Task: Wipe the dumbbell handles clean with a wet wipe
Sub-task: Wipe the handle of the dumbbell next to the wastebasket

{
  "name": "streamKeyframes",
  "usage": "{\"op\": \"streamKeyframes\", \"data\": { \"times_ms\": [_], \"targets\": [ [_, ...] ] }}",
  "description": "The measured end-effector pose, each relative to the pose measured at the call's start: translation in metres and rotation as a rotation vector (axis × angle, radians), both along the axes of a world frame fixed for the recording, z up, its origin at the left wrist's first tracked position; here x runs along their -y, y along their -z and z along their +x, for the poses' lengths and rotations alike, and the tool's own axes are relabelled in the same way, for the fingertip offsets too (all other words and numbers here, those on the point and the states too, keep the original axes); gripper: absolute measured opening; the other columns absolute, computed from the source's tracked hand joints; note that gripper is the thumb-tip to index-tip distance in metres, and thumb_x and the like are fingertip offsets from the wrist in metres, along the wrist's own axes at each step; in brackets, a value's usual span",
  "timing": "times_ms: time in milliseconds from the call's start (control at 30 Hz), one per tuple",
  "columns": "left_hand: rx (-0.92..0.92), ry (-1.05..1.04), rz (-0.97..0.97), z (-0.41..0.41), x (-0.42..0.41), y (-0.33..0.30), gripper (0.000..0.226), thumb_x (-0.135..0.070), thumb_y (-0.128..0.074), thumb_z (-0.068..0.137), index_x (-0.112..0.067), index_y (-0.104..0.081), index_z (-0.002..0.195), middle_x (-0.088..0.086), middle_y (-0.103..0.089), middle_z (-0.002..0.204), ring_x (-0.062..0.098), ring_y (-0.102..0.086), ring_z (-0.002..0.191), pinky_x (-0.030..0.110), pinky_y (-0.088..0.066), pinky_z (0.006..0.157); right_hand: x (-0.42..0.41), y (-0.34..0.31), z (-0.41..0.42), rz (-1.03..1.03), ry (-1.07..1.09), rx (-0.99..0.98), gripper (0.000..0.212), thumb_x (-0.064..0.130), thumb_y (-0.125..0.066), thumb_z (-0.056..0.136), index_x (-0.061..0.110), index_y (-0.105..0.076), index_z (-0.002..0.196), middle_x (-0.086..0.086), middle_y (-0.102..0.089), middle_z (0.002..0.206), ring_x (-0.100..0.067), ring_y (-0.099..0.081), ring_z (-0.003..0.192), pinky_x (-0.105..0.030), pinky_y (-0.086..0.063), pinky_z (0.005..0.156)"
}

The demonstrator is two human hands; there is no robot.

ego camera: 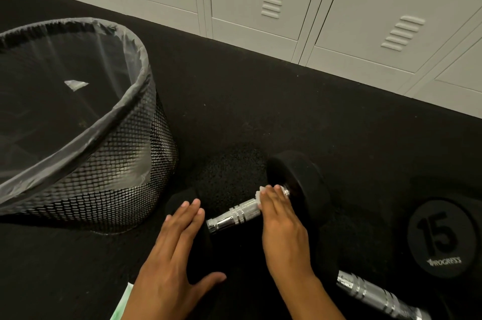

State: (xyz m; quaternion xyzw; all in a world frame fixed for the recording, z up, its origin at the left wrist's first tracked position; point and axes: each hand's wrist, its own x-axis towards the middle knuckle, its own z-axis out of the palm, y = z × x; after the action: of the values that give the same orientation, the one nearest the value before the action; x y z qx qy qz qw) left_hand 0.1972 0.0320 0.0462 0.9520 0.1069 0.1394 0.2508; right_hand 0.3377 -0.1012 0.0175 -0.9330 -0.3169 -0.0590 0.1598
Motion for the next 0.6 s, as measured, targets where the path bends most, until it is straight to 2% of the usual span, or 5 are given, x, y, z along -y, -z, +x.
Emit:
{"op": "streamKeyframes", "data": {
  "times_ms": [200,333,400,500,600],
  "targets": [
    [-0.005,-0.008,0.016,0.000,0.001,-0.001,0.092,-0.061,-0.057,0.066,-0.008,-0.034,0.138,0.003,-0.032,0.147,0.019,-0.027,0.138,0.029,-0.014,0.115,-0.021,0.000,0.003,0.003,0.024,-0.014,0.038,-0.008,-0.078,0.058,-0.001,-0.068,0.094,-0.018,-0.069,0.100,-0.031,-0.062,0.104,-0.041,-0.051,0.087],
    [0.009,-0.005,0.014,0.000,0.000,0.000,0.093,-0.062,-0.058,0.067,-0.009,-0.033,0.139,0.002,-0.031,0.148,0.019,-0.028,0.138,0.032,-0.016,0.114,0.000,-0.002,0.003,0.018,-0.064,-0.020,0.046,-0.006,-0.078,0.061,-0.001,-0.066,0.106,-0.016,-0.066,0.109,-0.029,-0.059,0.109,-0.040,-0.052,0.086],
    [0.017,-0.006,0.021,0.000,-0.001,0.001,0.093,-0.062,-0.058,0.067,-0.010,-0.033,0.139,0.001,-0.031,0.148,0.019,-0.028,0.138,0.033,-0.017,0.114,0.003,-0.004,0.009,-0.007,-0.035,0.008,0.047,-0.008,-0.078,0.059,-0.002,-0.066,0.104,-0.017,-0.067,0.108,-0.030,-0.060,0.107,-0.039,-0.052,0.085],
    [0.015,-0.016,0.030,0.000,0.000,0.002,0.093,-0.061,-0.058,0.066,-0.008,-0.034,0.138,0.002,-0.032,0.147,0.020,-0.028,0.138,0.032,-0.016,0.114,-0.014,-0.001,0.009,0.036,-0.011,0.000,0.027,-0.009,-0.072,0.066,0.002,-0.068,0.091,-0.015,-0.069,0.098,-0.030,-0.063,0.103,-0.038,-0.054,0.081],
    [0.018,-0.015,0.031,-0.001,0.000,0.003,0.094,-0.062,-0.057,0.065,-0.009,-0.033,0.138,-0.003,-0.027,0.151,0.018,-0.026,0.139,0.029,-0.013,0.115,-0.017,0.005,-0.003,0.101,-0.081,-0.027,0.025,-0.004,-0.069,0.071,0.002,-0.068,0.096,-0.013,-0.069,0.103,-0.028,-0.060,0.108,-0.038,-0.052,0.087]
  ]
}}
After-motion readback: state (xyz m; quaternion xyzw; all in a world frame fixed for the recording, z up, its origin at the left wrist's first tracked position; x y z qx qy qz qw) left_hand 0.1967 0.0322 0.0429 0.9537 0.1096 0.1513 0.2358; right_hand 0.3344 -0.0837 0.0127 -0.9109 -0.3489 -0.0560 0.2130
